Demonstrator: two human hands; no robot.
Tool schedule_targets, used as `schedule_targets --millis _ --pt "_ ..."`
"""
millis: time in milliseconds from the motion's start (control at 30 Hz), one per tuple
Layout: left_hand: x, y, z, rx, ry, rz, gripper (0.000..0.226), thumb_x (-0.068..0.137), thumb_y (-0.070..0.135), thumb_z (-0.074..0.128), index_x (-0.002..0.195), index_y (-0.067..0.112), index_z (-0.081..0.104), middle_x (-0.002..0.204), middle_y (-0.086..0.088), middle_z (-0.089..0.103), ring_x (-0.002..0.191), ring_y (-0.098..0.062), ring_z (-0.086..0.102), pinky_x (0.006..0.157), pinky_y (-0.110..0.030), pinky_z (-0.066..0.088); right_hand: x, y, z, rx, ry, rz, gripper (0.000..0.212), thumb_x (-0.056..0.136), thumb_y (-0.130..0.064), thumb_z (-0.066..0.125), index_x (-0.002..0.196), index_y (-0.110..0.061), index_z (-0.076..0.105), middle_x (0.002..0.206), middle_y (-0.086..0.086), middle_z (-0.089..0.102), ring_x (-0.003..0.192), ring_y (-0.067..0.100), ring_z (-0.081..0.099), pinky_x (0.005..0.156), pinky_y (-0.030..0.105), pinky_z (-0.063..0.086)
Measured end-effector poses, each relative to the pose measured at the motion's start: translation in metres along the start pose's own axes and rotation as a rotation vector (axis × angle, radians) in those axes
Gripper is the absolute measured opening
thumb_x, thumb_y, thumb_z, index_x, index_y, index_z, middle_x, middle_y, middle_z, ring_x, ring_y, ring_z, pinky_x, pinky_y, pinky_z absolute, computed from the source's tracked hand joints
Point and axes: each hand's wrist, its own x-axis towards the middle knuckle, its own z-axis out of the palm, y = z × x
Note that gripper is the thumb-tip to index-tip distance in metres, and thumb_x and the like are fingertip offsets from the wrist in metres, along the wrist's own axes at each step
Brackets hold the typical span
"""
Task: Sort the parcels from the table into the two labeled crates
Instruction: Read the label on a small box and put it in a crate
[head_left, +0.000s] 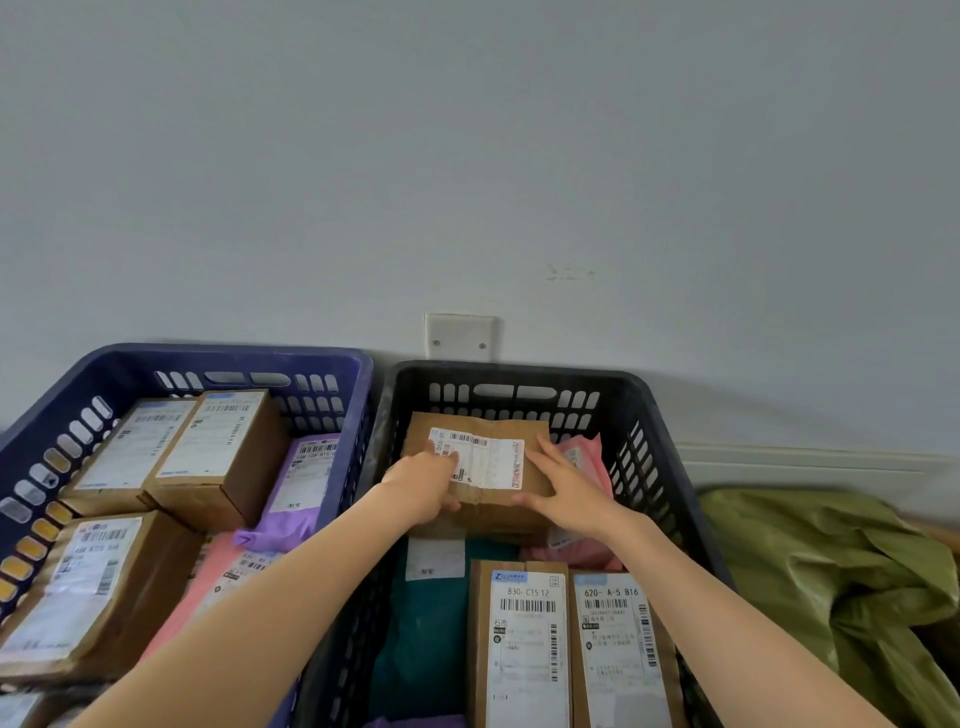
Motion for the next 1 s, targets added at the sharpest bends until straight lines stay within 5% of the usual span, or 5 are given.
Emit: schedule_targets --millis 133,367,733,933,1000 --pt "0.0 0.002 0.0 0.008 0.009 0.006 0.071 0.096 0.033 0.056 0.154 0.022 0.016 0.16 -0.015 0.013 0.14 -0.037 0.032 0.111 -0.045 0.036 0.003 -0.001 0.002 0.027 0.018 0.016 0.078 0.092 -0.043 0.06 0.154 -0.034 0.013 0.162 -0.008 -0.005 0.149 0.022 0.002 0.12 0.043 0.015" --pt "-0.007 0.002 -0.008 -0.022 0.084 0.058 0.056 0.093 0.032 0.06 0.144 0.019 0.039 0.143 -0.01 0.044 0.126 -0.027 0.048 0.102 -0.036 0.044 -0.013 -0.017 -0.007 0.084 0.13 0.005 0.068 0.094 -0.034 0.059 0.152 -0.027 0.025 0.162 -0.004 0.008 0.149 0.02 0.009 0.12 0.043 0.018" --pt "-0.088 0.008 -0.039 -0.162 0.427 0.197 0.043 0.097 0.025 0.051 0.139 0.027 0.046 0.14 0.001 0.052 0.126 -0.019 0.05 0.104 -0.035 0.043 -0.078 -0.069 -0.033 0.1 0.348 -0.058 0.06 0.096 -0.033 0.058 0.149 -0.023 0.033 0.158 -0.001 0.028 0.146 0.019 0.024 0.119 0.046 0.023" --pt "-0.162 -0.004 -0.047 -0.221 0.565 0.155 0.047 0.097 0.026 0.051 0.143 0.027 0.041 0.144 0.001 0.048 0.129 -0.018 0.048 0.105 -0.036 0.041 -0.126 -0.108 -0.027 0.111 0.412 -0.143 0.055 0.096 -0.033 0.057 0.146 -0.025 0.038 0.152 -0.004 0.038 0.139 0.014 0.034 0.115 0.035 0.029" --pt "-0.191 -0.011 -0.039 -0.243 0.598 0.133 0.047 0.097 0.025 0.051 0.143 0.027 0.041 0.144 0.002 0.048 0.129 -0.018 0.047 0.104 -0.034 0.038 -0.146 -0.122 -0.013 0.106 0.422 -0.181 0.052 0.096 -0.033 0.057 0.144 -0.024 0.041 0.145 -0.007 0.044 0.131 0.007 0.04 0.11 0.014 0.021"
